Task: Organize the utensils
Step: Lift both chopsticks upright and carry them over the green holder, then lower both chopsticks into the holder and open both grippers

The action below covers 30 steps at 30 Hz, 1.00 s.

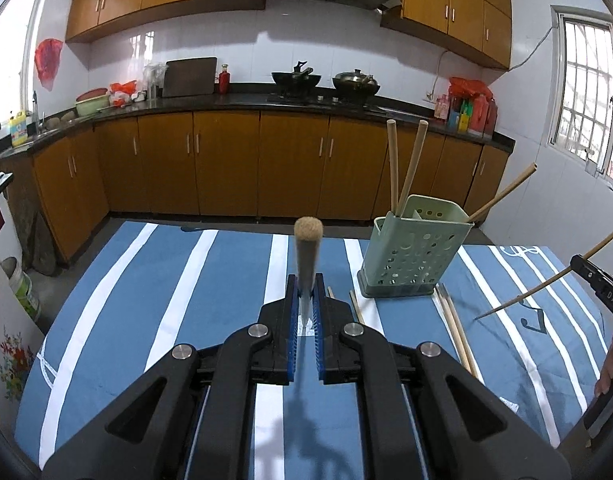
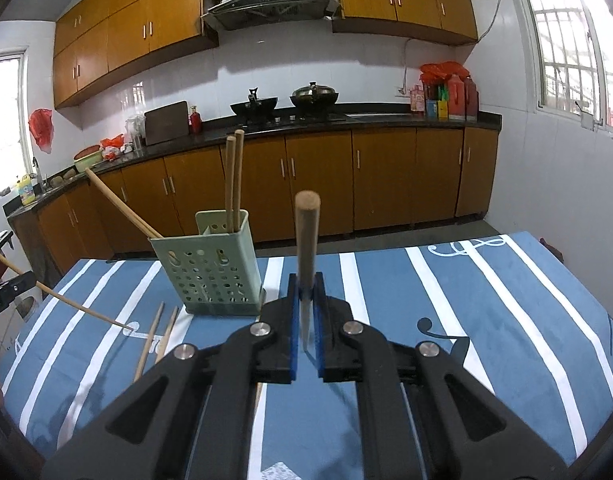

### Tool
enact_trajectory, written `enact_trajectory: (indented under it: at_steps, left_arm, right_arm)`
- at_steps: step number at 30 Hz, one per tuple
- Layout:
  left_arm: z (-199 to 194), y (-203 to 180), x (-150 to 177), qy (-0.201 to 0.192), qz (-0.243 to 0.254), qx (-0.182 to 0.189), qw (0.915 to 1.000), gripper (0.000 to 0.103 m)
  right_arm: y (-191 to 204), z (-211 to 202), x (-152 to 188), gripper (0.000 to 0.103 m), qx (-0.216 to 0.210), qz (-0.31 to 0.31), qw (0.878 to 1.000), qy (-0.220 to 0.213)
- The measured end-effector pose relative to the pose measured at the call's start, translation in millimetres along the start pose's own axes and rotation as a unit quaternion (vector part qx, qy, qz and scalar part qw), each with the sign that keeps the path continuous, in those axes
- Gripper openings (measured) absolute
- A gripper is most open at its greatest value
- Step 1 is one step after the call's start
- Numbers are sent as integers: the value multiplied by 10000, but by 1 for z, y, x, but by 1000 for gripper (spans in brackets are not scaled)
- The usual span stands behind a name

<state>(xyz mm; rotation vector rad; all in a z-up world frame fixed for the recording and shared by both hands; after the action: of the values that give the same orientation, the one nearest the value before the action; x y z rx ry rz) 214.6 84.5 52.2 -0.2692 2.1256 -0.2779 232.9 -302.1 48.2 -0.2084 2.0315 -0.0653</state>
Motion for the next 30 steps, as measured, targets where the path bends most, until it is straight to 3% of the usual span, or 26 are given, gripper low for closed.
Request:
enact_trajectory:
  at_steps: [8,20,30]
  left_arm:
    - [-5,-7,-5,-45,44,67,10000,7]
    - [-40,-68,-51,-603,317,858,9940,7]
    - [-29,-118,-99,-1276,35,1087,9859,7]
  right_arm:
    - [3,-5,-9,8,-75,-30,9999,-125]
    - [13,-51,-79,8,-892,60,9921,-879]
    - [29,-42,-134,8,-771,-93,9861,-1466]
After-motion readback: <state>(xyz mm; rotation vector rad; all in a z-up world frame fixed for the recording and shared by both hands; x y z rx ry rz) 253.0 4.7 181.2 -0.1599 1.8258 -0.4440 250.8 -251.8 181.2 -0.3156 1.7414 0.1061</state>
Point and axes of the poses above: each gripper's, at about its wrist camera, not at the fingertips, and z roughly the way its jaws point, y to its left, x to its underside, the point moved 3 cm from there along z, roughly the way its jaws point, and after that the axes turned 14 degrees about -z, right-handed, at the moved point
